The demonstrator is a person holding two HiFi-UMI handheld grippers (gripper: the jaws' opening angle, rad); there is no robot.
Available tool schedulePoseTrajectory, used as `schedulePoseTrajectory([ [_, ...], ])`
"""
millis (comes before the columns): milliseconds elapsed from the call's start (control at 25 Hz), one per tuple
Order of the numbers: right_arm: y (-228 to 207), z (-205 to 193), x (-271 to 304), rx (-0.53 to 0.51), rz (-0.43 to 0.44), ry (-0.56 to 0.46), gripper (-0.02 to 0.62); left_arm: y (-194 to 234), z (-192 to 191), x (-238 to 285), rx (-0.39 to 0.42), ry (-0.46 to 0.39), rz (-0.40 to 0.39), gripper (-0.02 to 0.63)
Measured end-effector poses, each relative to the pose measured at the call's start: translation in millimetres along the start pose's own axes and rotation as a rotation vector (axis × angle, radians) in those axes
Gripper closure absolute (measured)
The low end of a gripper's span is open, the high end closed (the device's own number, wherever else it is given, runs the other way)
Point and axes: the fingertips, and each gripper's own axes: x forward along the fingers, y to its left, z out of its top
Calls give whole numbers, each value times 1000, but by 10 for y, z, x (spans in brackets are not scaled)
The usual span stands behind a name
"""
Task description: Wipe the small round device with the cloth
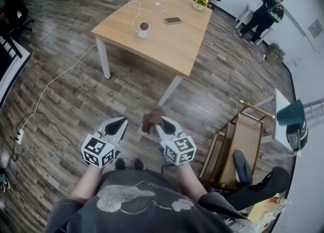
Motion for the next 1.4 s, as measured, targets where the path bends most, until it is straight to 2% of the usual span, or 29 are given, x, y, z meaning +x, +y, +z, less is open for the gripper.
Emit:
schedulePoseTrajectory([
  [440, -2, 12, -48, -14, 13, -13, 546, -36, 53, 54, 21, -17, 31, 588],
  [840, -245, 179, -193, -50, 9, -70, 545, -48, 135, 302, 72, -22, 86, 589],
  [1080, -420, 141, -264, -46, 11, -80, 545, -59, 141, 430, 81, -27, 108, 589],
  [1400, -714, 62, -146, -12, -16, -50, 543, 38, 94, 748, 53, -9, 57, 589],
])
